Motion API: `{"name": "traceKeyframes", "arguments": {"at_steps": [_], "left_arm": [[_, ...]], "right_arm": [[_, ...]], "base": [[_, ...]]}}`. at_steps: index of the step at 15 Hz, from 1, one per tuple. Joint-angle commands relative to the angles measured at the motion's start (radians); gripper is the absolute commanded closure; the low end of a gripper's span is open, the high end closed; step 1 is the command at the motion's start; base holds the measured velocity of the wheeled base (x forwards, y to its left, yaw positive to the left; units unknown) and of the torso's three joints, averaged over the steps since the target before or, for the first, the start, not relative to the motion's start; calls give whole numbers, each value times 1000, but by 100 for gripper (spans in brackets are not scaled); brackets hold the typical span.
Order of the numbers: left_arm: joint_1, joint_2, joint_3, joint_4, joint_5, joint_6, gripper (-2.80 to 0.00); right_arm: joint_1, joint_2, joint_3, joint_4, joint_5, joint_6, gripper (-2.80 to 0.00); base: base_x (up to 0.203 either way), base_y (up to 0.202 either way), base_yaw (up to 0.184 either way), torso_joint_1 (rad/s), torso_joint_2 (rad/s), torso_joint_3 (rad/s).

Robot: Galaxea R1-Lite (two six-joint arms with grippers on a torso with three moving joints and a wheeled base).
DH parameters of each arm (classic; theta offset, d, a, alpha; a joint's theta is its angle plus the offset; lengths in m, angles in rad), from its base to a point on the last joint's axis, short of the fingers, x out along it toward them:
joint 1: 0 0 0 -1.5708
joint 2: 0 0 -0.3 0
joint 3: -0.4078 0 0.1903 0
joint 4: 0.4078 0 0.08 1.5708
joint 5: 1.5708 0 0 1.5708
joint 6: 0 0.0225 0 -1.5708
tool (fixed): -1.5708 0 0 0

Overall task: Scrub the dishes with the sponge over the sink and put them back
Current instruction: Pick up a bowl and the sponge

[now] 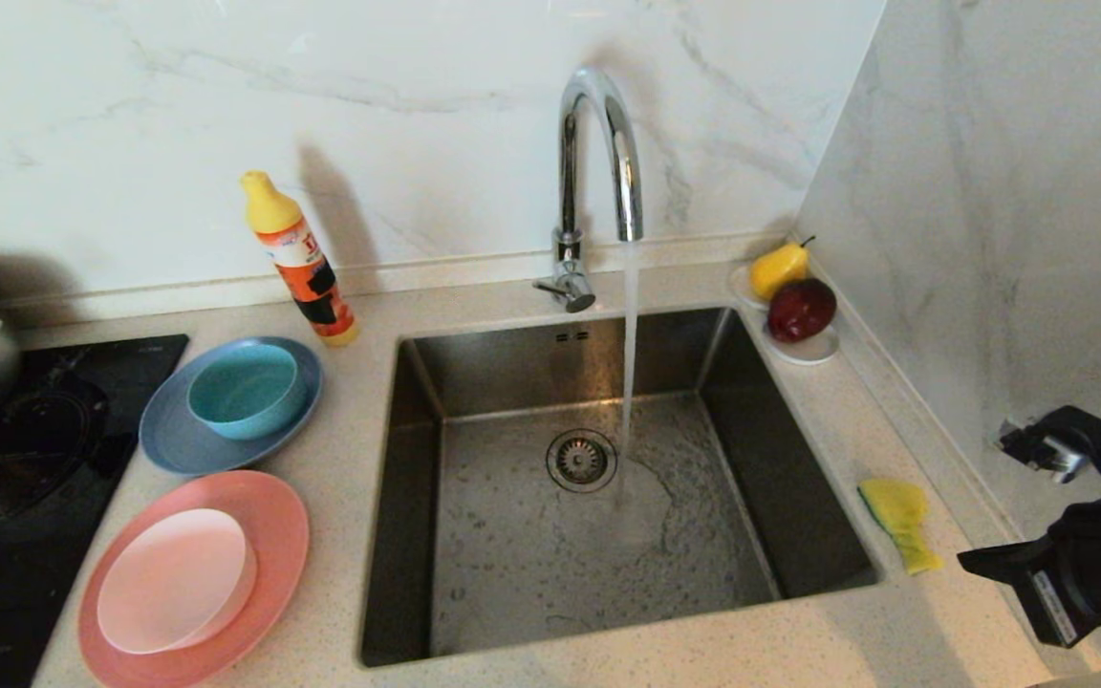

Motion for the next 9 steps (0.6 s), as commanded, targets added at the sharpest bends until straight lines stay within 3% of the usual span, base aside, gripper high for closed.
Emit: {"name": "traceKeyframes", "arguments": {"at_steps": [1, 6, 7, 9], "left_arm": [[-1, 0, 18, 0, -1, 0, 0], [0, 0, 18, 0, 0, 0, 0], [0, 0, 18, 0, -1, 0, 0], [-1, 0, 18, 0, 1, 0, 0]], "right_arm": [[-2, 92, 20, -16, -5, -2, 0], [-73, 200, 18, -70, -3, 0, 0], [-82, 209, 28, -128, -4, 0, -280], [-92, 226, 21, -150, -5, 1, -280]], "base": [[0, 0, 0, 0, 0, 0], [0, 0, 0, 0, 0, 0], [0, 0, 0, 0, 0, 0], [0, 0, 0, 0, 0, 0]]}}
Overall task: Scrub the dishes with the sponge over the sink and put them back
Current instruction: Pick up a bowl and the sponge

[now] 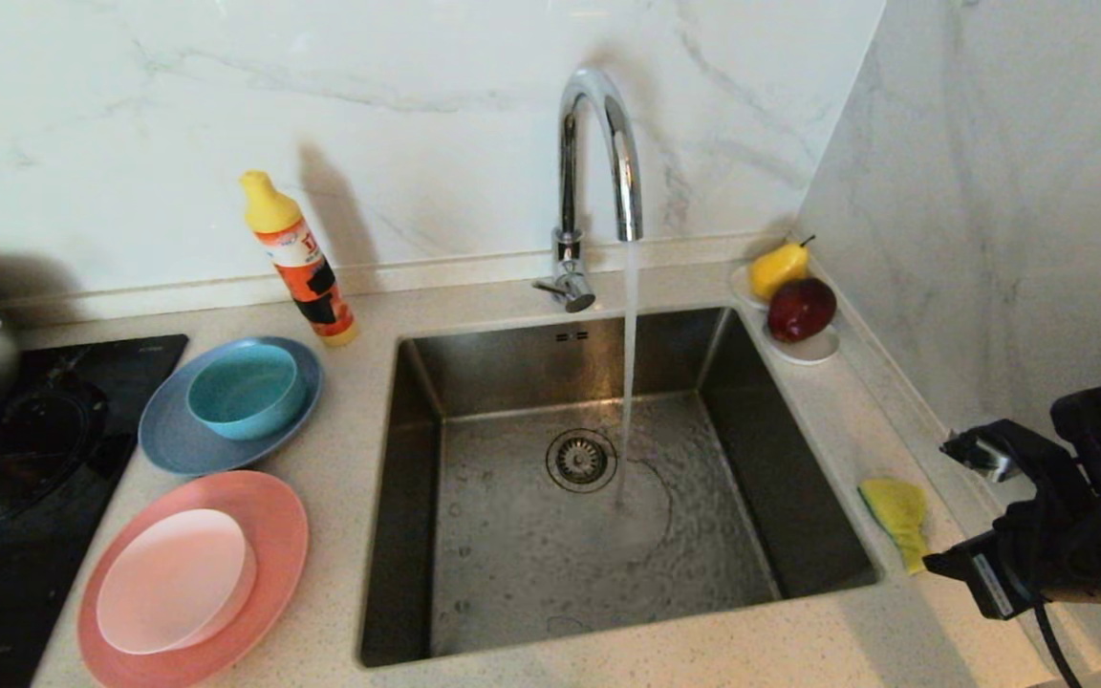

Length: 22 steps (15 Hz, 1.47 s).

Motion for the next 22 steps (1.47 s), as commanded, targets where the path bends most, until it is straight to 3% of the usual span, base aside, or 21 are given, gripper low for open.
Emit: {"name": "traceKeyframes", "arguments": {"at_steps": [1, 10, 22], "left_arm": [[1, 0, 18, 0, -1, 0, 0], [1, 0, 18, 0, -1, 0, 0], [0, 0, 18, 0, 1, -1, 0]], "right_arm": [[-7, 40, -5, -2, 1, -1, -280], [-21, 159, -63, -14, 2, 46, -280], [-42, 208, -120, -14, 4, 47, -280]], "base": [[0, 0, 0, 0, 0, 0], [0, 0, 0, 0, 0, 0], [0, 0, 0, 0, 0, 0]]}}
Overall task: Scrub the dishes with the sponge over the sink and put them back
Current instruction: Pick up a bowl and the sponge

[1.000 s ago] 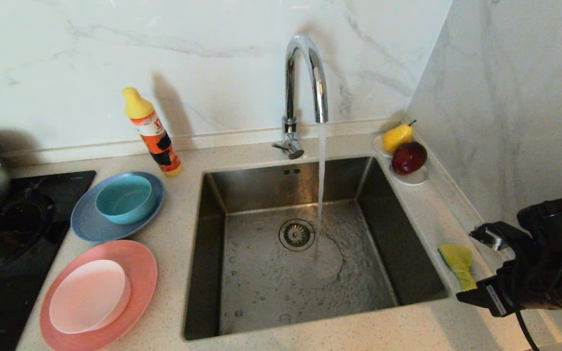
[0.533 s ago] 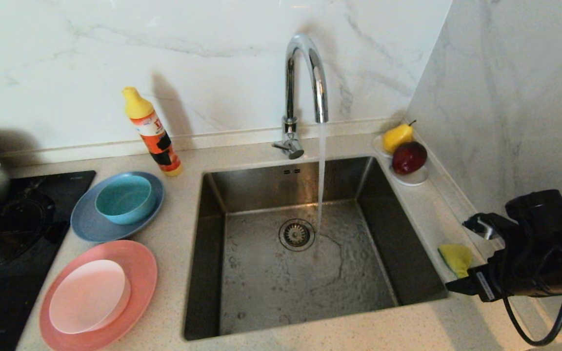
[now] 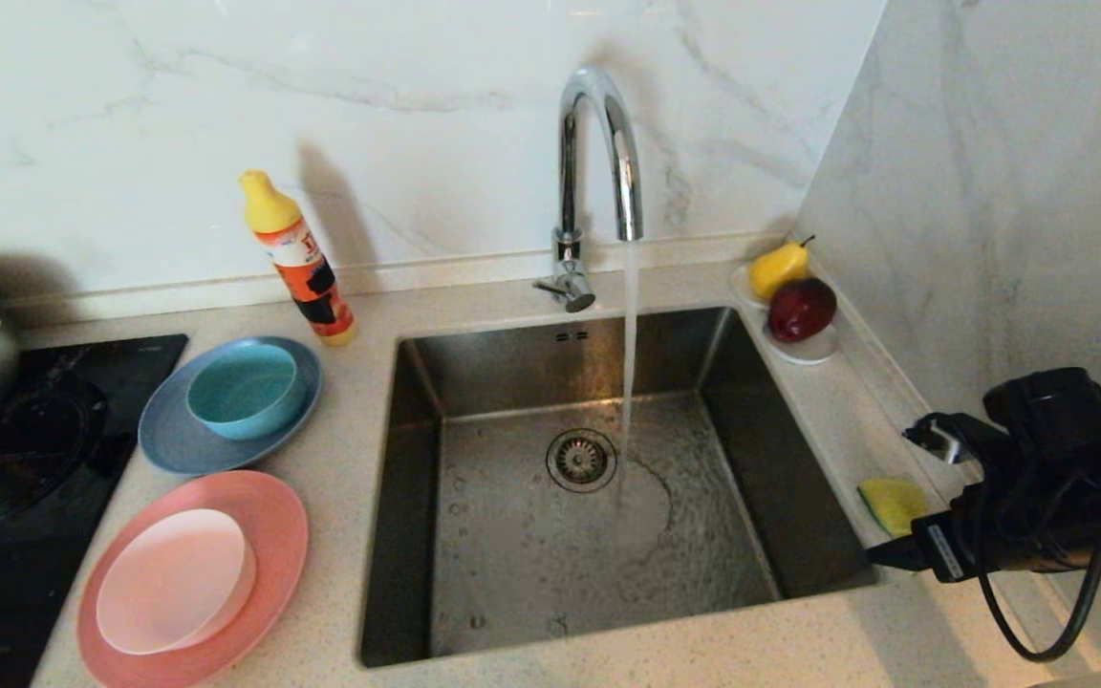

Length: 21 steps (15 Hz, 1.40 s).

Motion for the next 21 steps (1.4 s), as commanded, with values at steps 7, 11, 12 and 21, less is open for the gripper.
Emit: {"name": "traceKeyframes", "arguments": {"at_steps": [7, 11, 12, 21], "left_arm": [[1, 0, 18, 0, -1, 0, 0], [1, 0, 18, 0, -1, 0, 0], [-1, 0, 18, 0, -1, 0, 0], [0, 0, 18, 0, 0, 0, 0]], "right_arm": [[-13, 28, -46, 3, -1, 0, -280], [-13, 49, -49, 3, -1, 2, 0], [-13, 50, -51, 3, -2, 15, 0], [-10, 30, -56, 15, -4, 39, 0]], "base": [[0, 0, 0, 0, 0, 0], [0, 0, 0, 0, 0, 0], [0, 0, 0, 0, 0, 0], [0, 0, 0, 0, 0, 0]]}}
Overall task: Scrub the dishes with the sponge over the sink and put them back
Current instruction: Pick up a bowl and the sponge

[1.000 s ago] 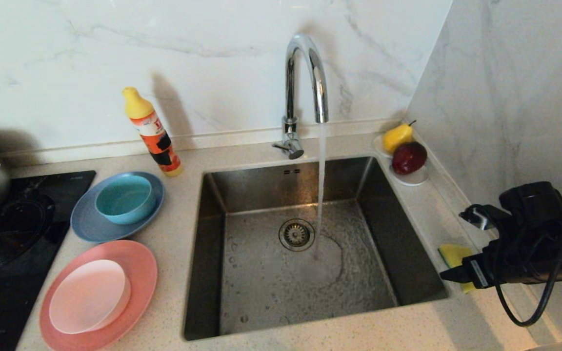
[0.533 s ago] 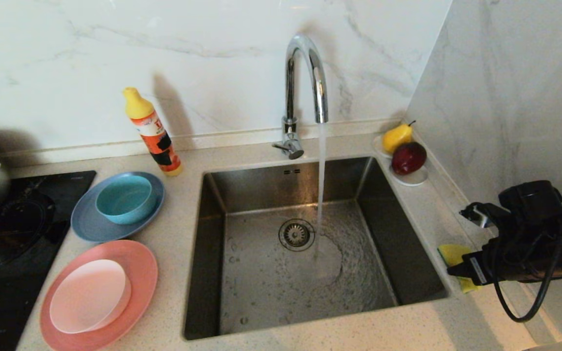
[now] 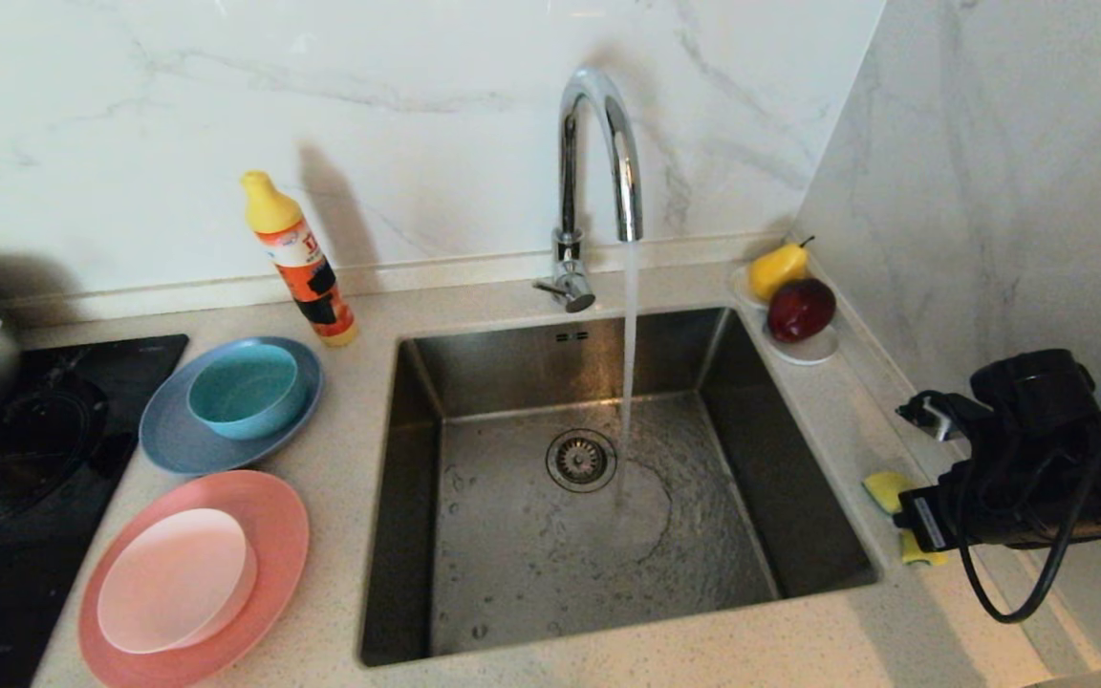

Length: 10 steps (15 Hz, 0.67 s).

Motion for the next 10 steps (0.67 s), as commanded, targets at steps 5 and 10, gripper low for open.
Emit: {"name": "traceKeyframes", "arguments": {"at_steps": [5, 10], "left_arm": [[1, 0, 18, -1, 0, 0, 0], [-1, 0, 18, -1, 0, 0, 0]], "right_arm": [[21, -57, 17, 49, 0, -3, 0], [90, -89, 54, 71, 2, -2, 0]], "base": [[0, 0, 0, 0, 0, 0], [0, 0, 0, 0, 0, 0]]}}
